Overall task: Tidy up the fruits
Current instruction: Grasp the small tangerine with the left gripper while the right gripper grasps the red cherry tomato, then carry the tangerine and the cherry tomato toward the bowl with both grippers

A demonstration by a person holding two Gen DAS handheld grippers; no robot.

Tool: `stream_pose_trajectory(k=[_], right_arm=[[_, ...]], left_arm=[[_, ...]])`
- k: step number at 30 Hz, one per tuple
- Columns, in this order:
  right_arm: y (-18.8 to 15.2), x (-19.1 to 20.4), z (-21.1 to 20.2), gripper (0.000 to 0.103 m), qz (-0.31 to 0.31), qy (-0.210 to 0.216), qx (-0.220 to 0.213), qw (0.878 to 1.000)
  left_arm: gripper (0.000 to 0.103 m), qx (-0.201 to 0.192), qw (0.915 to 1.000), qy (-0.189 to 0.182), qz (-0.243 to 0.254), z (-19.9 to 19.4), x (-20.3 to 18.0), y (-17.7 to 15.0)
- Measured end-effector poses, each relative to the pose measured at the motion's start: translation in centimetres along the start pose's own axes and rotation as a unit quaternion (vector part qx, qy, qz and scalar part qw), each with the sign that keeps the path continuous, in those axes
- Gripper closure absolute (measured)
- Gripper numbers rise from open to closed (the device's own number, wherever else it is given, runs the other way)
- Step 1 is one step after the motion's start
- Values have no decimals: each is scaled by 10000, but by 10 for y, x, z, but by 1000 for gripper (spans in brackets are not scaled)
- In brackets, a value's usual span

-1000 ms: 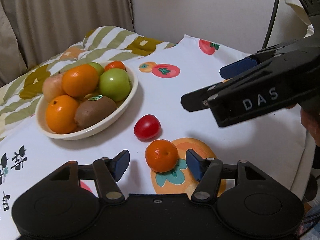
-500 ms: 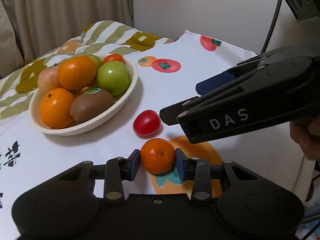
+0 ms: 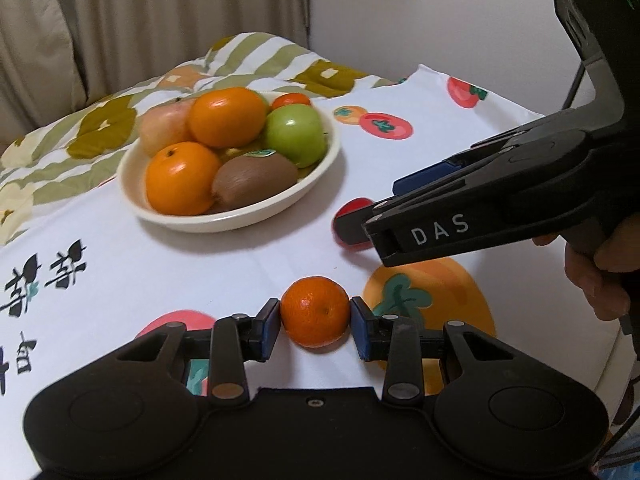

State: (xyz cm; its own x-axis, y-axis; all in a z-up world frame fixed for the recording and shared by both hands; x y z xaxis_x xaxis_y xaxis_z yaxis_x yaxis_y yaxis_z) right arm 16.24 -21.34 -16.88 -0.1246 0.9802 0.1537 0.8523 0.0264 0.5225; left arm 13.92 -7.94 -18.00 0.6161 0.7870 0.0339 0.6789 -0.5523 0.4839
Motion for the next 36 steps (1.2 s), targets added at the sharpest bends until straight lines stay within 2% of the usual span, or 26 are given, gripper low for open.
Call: stream_pose_trajectory(k=[4, 7, 11, 24, 36], right_arm=[[2, 2, 4, 39, -26, 16, 50, 10000], [3, 4, 6, 48, -51, 12, 87, 9999], [4, 5, 7, 54, -59, 68, 131, 9999], [20, 0, -40, 54, -143, 61, -104, 9998], [73, -11, -75, 54, -462, 169, -461, 9977]], left_arm=[[62, 44, 9999, 84, -130, -3, 9, -4], [62, 53, 9996, 164, -234, -7, 16, -7], [62, 33, 9988, 257, -419, -14, 24, -8], [62, -249, 9932, 467, -1039, -56, 39, 13], [62, -558, 9839, 776, -1512, -80, 59, 62]])
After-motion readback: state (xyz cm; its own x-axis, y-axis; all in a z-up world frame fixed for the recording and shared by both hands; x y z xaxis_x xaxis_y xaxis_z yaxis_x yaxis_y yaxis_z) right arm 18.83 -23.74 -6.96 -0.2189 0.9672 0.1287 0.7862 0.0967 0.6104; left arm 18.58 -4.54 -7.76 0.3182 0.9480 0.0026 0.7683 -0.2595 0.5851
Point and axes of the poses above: each gripper's, at about its wrist camera, not at the fingertips, and z roughly the way its jaws point, x to its left, y to its top, the point moved 3 cm from there along z, roughly the way its jaws point, and after that the axes turned 10 degrees about x, right-handed, at the moved point
